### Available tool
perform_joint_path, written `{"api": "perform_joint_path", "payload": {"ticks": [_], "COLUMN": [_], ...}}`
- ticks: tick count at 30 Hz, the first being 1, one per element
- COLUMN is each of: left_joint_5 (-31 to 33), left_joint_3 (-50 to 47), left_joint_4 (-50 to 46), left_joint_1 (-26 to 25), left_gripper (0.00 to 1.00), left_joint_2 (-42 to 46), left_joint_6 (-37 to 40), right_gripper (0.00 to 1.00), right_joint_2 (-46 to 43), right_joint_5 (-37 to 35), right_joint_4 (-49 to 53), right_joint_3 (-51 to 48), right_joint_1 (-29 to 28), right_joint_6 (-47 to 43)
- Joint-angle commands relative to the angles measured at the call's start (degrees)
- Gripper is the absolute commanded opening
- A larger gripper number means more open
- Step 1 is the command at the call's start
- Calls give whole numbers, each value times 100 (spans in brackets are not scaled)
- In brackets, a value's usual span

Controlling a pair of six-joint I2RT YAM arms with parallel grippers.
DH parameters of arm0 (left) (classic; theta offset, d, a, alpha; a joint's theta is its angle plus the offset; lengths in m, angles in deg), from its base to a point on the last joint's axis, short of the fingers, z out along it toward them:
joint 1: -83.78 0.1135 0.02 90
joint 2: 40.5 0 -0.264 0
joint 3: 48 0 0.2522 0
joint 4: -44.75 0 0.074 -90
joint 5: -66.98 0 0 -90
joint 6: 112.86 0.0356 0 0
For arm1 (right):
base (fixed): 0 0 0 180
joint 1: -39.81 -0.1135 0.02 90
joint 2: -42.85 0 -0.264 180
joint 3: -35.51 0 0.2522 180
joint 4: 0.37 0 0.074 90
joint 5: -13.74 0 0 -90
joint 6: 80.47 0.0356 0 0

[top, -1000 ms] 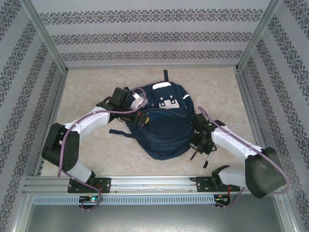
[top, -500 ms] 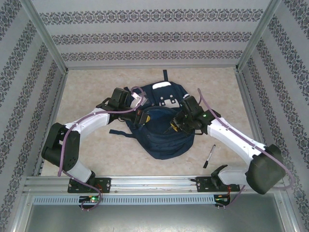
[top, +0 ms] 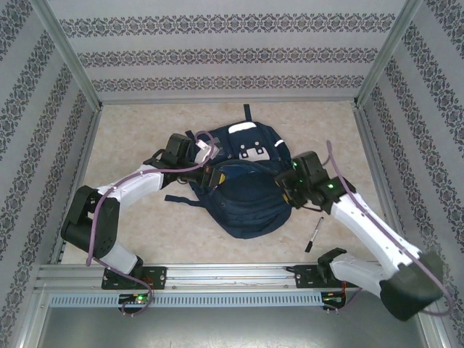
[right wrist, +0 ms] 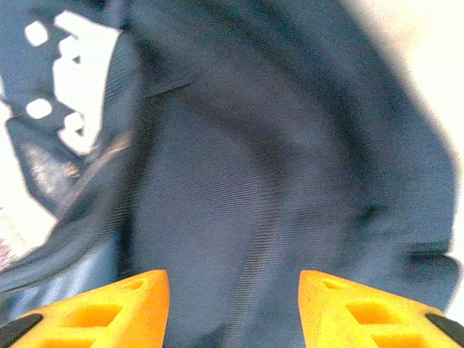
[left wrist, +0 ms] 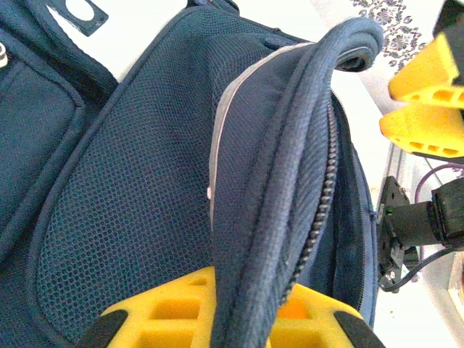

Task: Pack books, pencil case, and school supplies into a backpack

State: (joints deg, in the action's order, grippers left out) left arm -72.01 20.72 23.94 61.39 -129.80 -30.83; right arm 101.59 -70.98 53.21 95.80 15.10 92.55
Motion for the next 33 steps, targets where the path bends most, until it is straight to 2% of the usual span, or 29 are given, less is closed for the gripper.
{"api": "perform_joint_path", "payload": {"ticks": [1,5,9,18,24,31,33], "left_joint_5": [5,-82,-48,-262,-122,-50,-78], "left_joint_3": [-17,-164,-329,-232,-277,-204,-174], "left_joint_4": [298,667,1079,881,847,685,638], "left_joint_1": [68,68,65,68,68,68,64], "left_gripper": [0,0,0,2,2,2,2], "left_joint_2": [324,463,624,409,459,467,434], "left_joint_6": [171,411,294,333,373,519,531], "right_gripper": [51,51,52,54,54,51,48], "right_joint_2": [-662,-1254,-1342,-422,-324,-386,-261], "right_joint_5": [-682,-596,-438,-759,-339,-438,-471], "right_joint_4": [1739,2078,1936,1920,1642,1441,1170], "right_joint_3": [-532,-1337,-1855,-1749,-1827,-1916,-2102], "right_joint_1": [287,751,796,819,645,311,65], "right_joint_6": [-569,-747,-622,-902,-534,-35,386]}}
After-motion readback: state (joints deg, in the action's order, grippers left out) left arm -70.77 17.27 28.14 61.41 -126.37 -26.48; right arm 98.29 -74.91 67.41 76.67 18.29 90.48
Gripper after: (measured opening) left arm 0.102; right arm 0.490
